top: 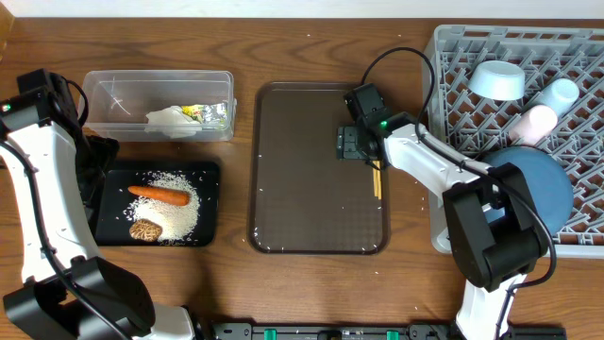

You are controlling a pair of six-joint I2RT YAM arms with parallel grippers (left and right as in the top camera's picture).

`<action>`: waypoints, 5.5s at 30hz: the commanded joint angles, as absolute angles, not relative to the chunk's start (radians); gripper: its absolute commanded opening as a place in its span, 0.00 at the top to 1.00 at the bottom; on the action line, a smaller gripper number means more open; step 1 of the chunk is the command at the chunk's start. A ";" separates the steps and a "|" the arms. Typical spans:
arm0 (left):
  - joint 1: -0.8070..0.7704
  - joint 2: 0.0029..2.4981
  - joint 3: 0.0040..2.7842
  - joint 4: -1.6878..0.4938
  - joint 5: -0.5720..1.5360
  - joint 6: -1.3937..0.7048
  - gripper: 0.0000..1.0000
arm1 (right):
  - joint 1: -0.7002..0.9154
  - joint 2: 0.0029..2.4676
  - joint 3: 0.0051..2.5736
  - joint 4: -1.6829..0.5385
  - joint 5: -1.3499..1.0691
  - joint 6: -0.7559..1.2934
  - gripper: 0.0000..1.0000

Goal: Sort waste into correct bins and load items into the dishwasher rack
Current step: 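Close the right gripper on the chopsticks, then lift one chopstick and stand it in the rack, then move the right gripper back to the remaining chopstick on the tray, then lower the right gripper and close on the remaining chopstick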

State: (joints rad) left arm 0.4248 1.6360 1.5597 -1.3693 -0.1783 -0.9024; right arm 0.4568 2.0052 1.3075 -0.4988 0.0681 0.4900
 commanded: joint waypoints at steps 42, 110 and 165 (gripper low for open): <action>0.429 1.633 1.562 -1.375 -0.183 -0.915 0.02 | 0.472 2.102 1.311 -0.479 0.019 0.455 0.99; 0.429 1.633 1.562 -1.375 -0.183 -0.915 0.02 | 0.034 1.641 1.316 -0.435 -0.346 0.156 0.15; 0.429 1.633 1.562 -1.375 -0.183 -0.915 0.02 | 0.471 2.032 1.313 -0.527 0.109 0.501 0.59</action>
